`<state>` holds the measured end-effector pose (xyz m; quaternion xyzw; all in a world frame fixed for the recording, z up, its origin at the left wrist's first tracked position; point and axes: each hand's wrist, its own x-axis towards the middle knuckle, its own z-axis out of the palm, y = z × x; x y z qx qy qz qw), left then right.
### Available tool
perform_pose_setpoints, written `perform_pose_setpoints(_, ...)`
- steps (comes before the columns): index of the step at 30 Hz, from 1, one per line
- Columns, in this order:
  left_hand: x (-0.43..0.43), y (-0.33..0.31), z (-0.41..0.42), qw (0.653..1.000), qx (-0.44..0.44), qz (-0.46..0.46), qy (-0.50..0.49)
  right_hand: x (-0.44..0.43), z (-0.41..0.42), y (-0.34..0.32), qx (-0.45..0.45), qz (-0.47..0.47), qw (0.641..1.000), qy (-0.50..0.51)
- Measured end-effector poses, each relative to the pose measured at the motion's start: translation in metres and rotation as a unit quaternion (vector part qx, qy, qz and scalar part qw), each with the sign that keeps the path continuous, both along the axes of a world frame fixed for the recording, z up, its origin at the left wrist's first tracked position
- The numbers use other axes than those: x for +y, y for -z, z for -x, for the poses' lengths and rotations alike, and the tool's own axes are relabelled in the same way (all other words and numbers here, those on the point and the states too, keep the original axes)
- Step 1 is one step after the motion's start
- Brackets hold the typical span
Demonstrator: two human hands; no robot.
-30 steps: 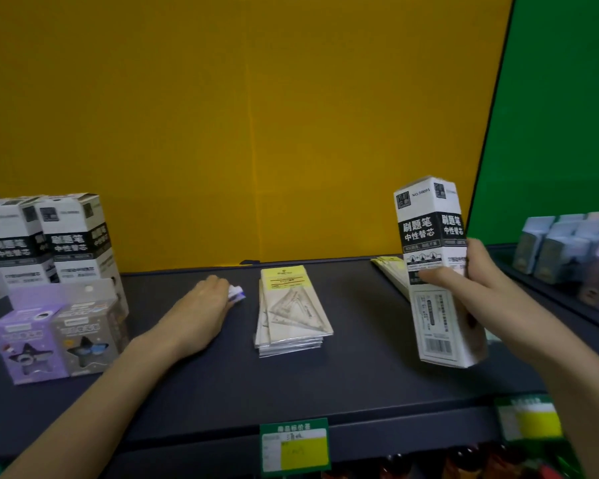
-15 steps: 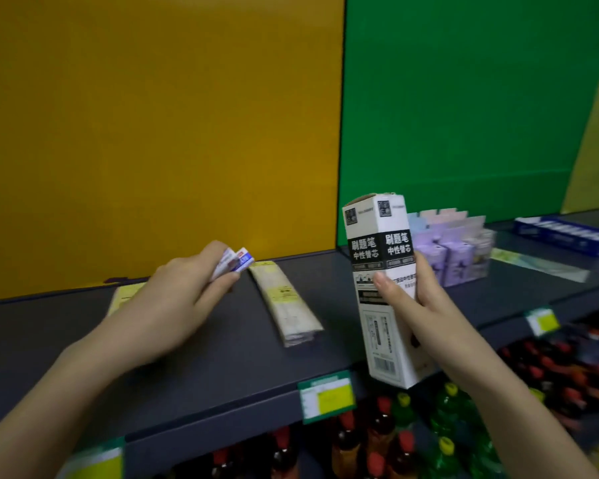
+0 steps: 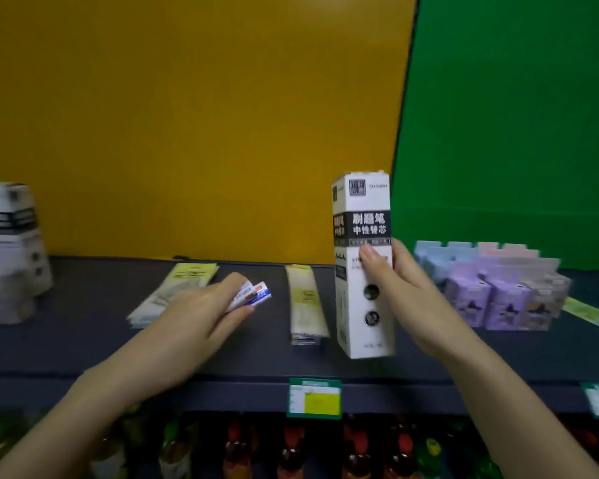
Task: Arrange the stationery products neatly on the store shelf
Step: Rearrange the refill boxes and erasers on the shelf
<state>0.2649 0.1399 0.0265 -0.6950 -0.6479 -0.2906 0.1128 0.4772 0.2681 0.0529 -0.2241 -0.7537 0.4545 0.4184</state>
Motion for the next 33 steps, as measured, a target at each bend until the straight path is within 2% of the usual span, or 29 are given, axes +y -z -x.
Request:
perform_pose_setpoints(5,-0.065,0.004,0.052,0.998,0.011,-0.001,-0.07,-0.016,0.106,-0.027,0.037,0.003,0.994,-0.102)
perform_pose_setpoints(9,-0.113,0.006,0.092,0.993,0.016,0.001,-0.119,-0.042,0.201,-0.037,0.02,-0.02,0.988,-0.153)
perform_pose_setpoints(18,-0.184,0.015,0.186,0.985,0.026,0.023,-0.169,-0.069,0.382,-0.01,-0.056,-0.018,0.988,-0.143)
perform_pose_setpoints(24,-0.198,0.016,0.217,0.987,0.0,0.038,-0.157,-0.073,0.44,0.009,-0.093,-0.023,0.989,-0.116)
perform_pose_setpoints(33,-0.194,0.023,0.236,0.989,-0.014,0.024,-0.146,-0.073,0.463,0.01,-0.128,-0.046,0.985,-0.101)
